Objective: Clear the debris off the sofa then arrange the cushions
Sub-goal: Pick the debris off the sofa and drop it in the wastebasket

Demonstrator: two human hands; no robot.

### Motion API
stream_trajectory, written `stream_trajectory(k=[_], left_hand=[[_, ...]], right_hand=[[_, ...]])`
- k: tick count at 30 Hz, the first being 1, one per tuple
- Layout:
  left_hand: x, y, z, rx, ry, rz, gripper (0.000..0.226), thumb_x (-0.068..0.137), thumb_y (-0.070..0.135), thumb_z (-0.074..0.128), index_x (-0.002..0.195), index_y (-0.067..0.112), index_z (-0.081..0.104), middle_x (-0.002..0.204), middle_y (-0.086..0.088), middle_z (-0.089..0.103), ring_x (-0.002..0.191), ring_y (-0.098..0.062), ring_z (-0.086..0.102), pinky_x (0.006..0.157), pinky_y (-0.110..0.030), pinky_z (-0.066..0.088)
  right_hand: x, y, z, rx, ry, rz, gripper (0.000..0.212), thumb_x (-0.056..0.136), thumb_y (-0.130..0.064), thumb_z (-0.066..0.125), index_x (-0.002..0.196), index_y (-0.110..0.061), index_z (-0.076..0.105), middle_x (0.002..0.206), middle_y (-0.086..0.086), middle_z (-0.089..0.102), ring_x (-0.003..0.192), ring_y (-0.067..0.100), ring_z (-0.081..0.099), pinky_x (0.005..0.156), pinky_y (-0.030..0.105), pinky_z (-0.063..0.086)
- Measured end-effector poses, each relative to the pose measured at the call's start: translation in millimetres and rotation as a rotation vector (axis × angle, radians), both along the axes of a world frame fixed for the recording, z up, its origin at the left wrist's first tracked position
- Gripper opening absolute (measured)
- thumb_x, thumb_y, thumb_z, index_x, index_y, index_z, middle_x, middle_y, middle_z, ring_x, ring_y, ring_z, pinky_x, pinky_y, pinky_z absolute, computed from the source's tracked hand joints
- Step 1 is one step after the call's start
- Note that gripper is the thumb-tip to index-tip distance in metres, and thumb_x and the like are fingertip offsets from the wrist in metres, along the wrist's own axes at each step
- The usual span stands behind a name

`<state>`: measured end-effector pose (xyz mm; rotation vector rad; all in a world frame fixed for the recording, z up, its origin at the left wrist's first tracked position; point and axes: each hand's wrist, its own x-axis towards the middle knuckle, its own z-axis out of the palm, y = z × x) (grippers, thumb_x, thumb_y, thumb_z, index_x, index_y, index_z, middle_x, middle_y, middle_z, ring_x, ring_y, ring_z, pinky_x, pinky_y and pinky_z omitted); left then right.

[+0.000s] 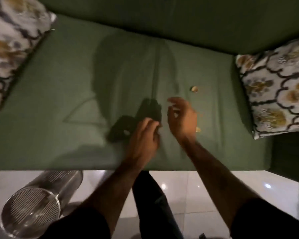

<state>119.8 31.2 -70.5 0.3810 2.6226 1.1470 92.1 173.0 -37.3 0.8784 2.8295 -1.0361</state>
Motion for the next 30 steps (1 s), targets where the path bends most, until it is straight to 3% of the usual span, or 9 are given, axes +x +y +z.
stream_trajectory(k=[2,4,6,8,13,19,22,25,30], left_hand=[[-6.5,60.4,-6.3,-0.065,0.046,-0.170,0.039,0.086,0.025,0.066,0.121,0.009,0.068,0.126,-0.017,0.067,0.117,-0.034,0.065,0.096,-0.035,0.050],[-9.2,105.9,-13.0,-0.078,-0.139,-0.354,0.061,0.086,0.034,0.072,0.138,0.008,0.054,0.141,-0.018,0.057,0.130,-0.035,0.055,0.105,-0.041,0.046],[-6.2,132.7,-21.7,-0.174,-0.253,-0.511,0.070,0.086,0.040,0.071,0.145,0.015,0.043,0.151,-0.013,0.045,0.133,-0.034,0.047,0.104,-0.045,0.047],[-0.8,144.3,-28.8,-0.273,-0.167,-0.565,0.057,0.084,0.033,0.073,0.136,0.019,0.052,0.149,-0.009,0.045,0.124,-0.031,0.052,0.092,-0.045,0.055],[3.2,138.5,-39.7,-0.283,-0.013,-0.601,0.020,0.096,0.017,0.052,0.114,0.016,0.063,0.129,-0.012,0.055,0.104,-0.031,0.058,0.072,-0.043,0.051],[-2.2,104.2,-34.1,-0.178,-0.276,-0.273,0.028,0.103,0.028,0.046,0.121,0.018,0.065,0.130,-0.010,0.060,0.117,-0.031,0.058,0.096,-0.044,0.044],[-1.4,63.7,-23.4,-0.185,-0.311,-0.050,0.026,0.101,0.033,0.048,0.116,0.020,0.066,0.120,-0.008,0.066,0.110,-0.032,0.063,0.091,-0.044,0.048],[19.4,2.4,-16.3,-0.217,-0.313,0.096,0.029,0.102,0.027,0.047,0.124,0.018,0.064,0.123,-0.011,0.067,0.110,-0.036,0.064,0.092,-0.046,0.049],[83.9,-129.5,-8.1,-0.286,-0.316,0.293,0.031,0.101,0.031,0.043,0.113,0.013,0.065,0.113,-0.014,0.067,0.101,-0.038,0.063,0.081,-0.049,0.052]], right_hand=[[-19.3,50.9,-3.4,0.138,0.003,-0.045,0.037,0.089,-0.003,0.062,0.124,-0.014,0.067,0.123,0.010,0.069,0.109,0.028,0.068,0.095,0.034,0.052],[-35.0,90.0,-13.5,0.113,-0.133,-0.053,0.049,0.091,-0.004,0.059,0.138,-0.017,0.059,0.142,0.010,0.056,0.127,0.028,0.056,0.105,0.029,0.043],[-45.0,112.7,-24.8,0.064,-0.304,0.018,0.057,0.096,-0.006,0.054,0.150,-0.024,0.046,0.161,0.010,0.036,0.143,0.031,0.041,0.115,0.038,0.039],[-47.8,125.2,-35.5,0.103,-0.418,0.144,0.057,0.101,-0.008,0.049,0.154,-0.026,0.039,0.166,0.009,0.026,0.146,0.036,0.034,0.119,0.044,0.035],[-40.3,131.0,-45.4,0.160,-0.267,0.193,0.034,0.102,-0.012,0.051,0.133,-0.017,0.064,0.138,0.012,0.058,0.122,0.030,0.057,0.102,0.037,0.047],[-5.0,91.6,-41.2,0.102,-0.265,0.149,0.025,0.095,-0.013,0.058,0.112,-0.015,0.076,0.113,0.014,0.073,0.103,0.032,0.066,0.090,0.036,0.049],[23.3,44.1,-34.8,0.030,-0.223,0.098,0.021,0.093,-0.012,0.062,0.105,-0.017,0.079,0.106,0.010,0.076,0.096,0.028,0.070,0.085,0.028,0.050],[50.0,-21.1,-31.4,-0.113,-0.212,0.101,0.019,0.091,-0.013,0.066,0.103,-0.018,0.080,0.105,0.006,0.079,0.095,0.026,0.073,0.088,0.034,0.058],[93.3,-156.0,-34.7,-0.268,-0.345,0.310,0.015,0.087,-0.016,0.068,0.097,-0.021,0.079,0.099,0.000,0.081,0.093,0.020,0.074,0.084,0.023,0.051]])
